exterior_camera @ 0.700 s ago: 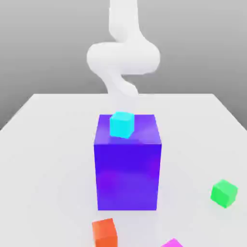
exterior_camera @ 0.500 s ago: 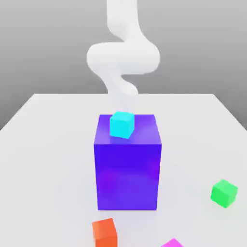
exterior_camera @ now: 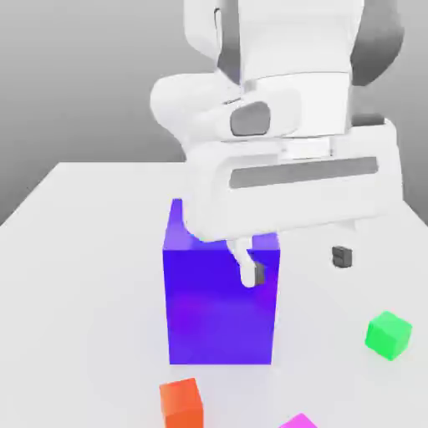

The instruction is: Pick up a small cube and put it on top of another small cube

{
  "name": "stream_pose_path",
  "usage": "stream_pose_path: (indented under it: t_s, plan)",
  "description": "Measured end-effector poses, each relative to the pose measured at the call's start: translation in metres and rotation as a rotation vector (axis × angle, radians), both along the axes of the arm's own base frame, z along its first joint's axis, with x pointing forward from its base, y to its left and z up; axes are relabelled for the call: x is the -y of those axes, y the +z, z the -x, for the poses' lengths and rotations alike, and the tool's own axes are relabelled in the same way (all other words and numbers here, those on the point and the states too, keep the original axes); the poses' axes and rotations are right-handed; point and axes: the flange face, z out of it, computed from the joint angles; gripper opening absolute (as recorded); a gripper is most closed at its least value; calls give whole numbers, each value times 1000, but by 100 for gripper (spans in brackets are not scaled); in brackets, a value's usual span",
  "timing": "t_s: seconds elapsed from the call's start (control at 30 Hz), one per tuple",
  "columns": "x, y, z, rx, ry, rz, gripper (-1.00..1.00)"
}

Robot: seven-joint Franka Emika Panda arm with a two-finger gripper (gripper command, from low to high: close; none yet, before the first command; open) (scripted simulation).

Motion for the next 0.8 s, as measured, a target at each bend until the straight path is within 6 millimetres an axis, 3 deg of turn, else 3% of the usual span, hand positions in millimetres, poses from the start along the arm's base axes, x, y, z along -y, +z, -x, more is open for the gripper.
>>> stream_pose_path:
  t_s: [0.27,0.43,0.47,0.67,0.8]
  plan:
    - [-23,-145,4,-185,142,60,0]
    - [-26,-223,7,-214,165,70,0]
    - [-26,-231,7,-214,166,70,-100]
    - [-26,-235,8,-215,166,70,-100]
    - [-26,-193,7,-215,166,70,-100]
